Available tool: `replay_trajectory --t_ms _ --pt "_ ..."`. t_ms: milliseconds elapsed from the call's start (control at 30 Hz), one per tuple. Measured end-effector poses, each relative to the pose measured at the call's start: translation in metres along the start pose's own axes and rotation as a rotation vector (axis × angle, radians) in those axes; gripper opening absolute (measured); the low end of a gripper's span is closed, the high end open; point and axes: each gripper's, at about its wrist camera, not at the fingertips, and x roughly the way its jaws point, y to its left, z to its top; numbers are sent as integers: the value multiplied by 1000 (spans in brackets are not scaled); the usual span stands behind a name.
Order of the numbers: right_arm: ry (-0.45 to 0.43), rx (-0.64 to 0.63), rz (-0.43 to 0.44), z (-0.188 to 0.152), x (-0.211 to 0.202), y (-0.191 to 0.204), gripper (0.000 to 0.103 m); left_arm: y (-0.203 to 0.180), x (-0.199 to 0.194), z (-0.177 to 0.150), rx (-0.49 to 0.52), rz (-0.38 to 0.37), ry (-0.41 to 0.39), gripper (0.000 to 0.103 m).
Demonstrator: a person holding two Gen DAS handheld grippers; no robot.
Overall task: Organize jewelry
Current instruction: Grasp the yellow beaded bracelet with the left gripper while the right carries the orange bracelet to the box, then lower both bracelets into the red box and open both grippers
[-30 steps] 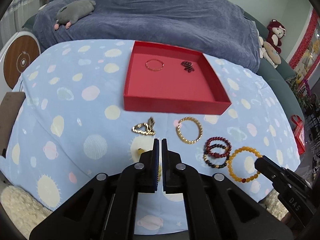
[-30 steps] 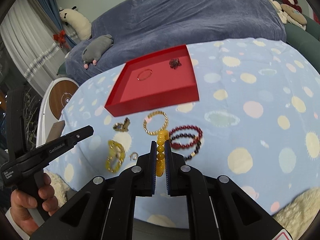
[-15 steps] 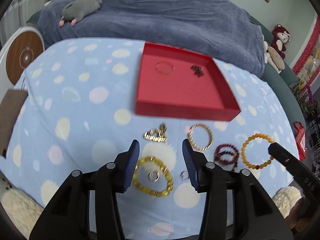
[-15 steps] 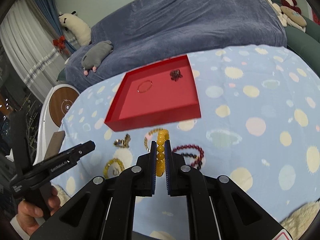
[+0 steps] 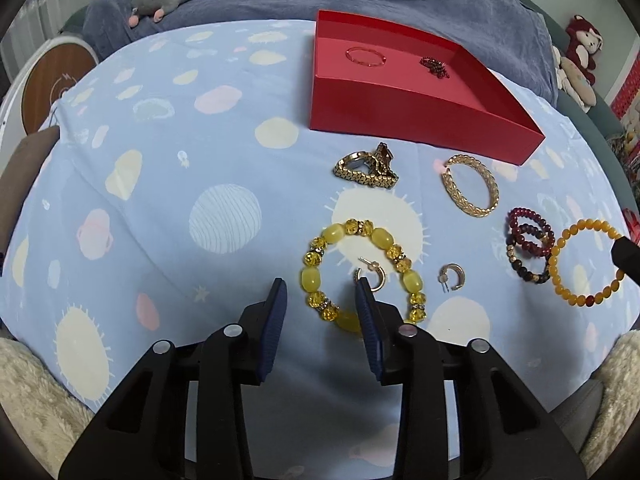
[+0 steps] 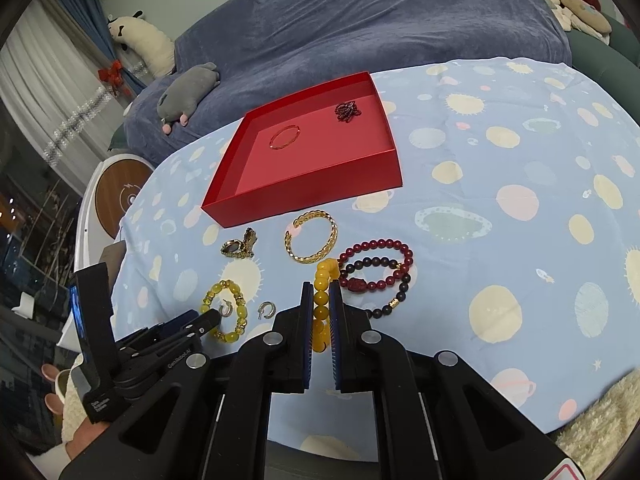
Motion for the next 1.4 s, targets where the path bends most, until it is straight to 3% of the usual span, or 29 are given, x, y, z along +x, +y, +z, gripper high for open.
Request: replay_trajectory --t_ms 100,300,567,933,1067,1167,1400 --pt "3 -3 4 0 2 3 8 -1 2 2 13 11 -9 9" --pt "-6 -9 13 3 -2 7 8 2 -12 12 -21 -57 -20 9" --pt "-40 -26 41 22 -9 13 8 -21 -56 48 15 -156 -87 9" --pt "-100 -64 116 118 13 26 8 -64 -88 147 83 -265 -210 9" --pt "-106 -65 117 156 39 29 8 -77 -74 190 100 -264 -254 9" --pt "-100 -57 106 178 65 27 8 -77 -50 214 77 -264 -243 9" --pt "-13 -17 68 200 132 10 8 -70 12 233 19 -244 -184 9"
